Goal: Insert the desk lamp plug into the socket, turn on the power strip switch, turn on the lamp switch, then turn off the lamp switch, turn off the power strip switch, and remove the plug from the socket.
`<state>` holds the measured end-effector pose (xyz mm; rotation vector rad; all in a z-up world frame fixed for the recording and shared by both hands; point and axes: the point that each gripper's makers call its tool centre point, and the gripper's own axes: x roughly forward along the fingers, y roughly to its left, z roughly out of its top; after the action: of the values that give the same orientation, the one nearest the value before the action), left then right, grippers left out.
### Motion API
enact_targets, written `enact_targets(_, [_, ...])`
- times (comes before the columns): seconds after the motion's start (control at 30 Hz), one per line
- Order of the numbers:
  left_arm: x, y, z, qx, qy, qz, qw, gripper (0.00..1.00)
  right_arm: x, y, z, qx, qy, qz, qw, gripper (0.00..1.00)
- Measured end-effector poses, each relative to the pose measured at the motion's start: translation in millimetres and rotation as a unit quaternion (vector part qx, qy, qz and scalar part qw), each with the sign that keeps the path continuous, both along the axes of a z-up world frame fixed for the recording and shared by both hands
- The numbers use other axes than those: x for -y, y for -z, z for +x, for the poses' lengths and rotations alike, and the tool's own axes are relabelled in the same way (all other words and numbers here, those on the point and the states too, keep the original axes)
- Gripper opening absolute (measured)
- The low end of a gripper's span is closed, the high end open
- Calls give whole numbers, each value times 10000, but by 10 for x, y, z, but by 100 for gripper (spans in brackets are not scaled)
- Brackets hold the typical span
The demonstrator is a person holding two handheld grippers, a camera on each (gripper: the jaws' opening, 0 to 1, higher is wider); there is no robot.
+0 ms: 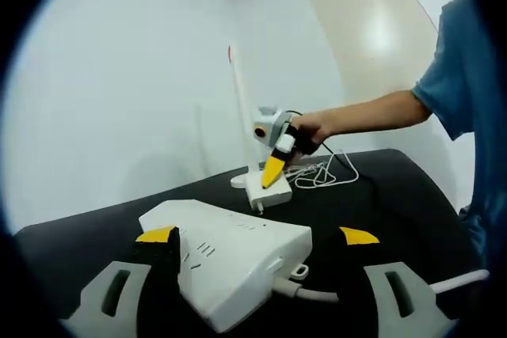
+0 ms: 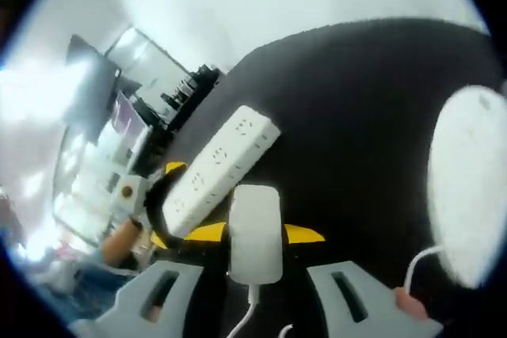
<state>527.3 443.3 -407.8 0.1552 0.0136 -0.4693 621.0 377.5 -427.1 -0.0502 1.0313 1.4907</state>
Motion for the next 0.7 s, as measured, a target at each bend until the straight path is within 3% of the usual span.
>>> enact_targets(0.17, [-20, 3, 13, 3, -13, 4, 10000, 77, 6, -14, -54, 408, -100, -121, 9990, 30])
enact_targets(0.4, [-30, 7, 18, -3, -16, -1, 10000, 77, 93, -64, 165, 1615, -281, -322, 9859, 29])
enact_targets(0.57, [-62, 14, 35, -7, -17, -12, 10000, 77, 188, -90, 75, 1875, -423, -411, 9805, 29])
enact_targets(0.63, [-83, 16, 45, -21, -21, -34, 10000, 76, 100, -115, 309, 1886, -436, -355, 9804, 29])
enact_targets(0.7, [-113, 17, 47, -111, 18, -173, 9998, 80, 103, -163, 387, 1871, -422, -311, 9809, 30])
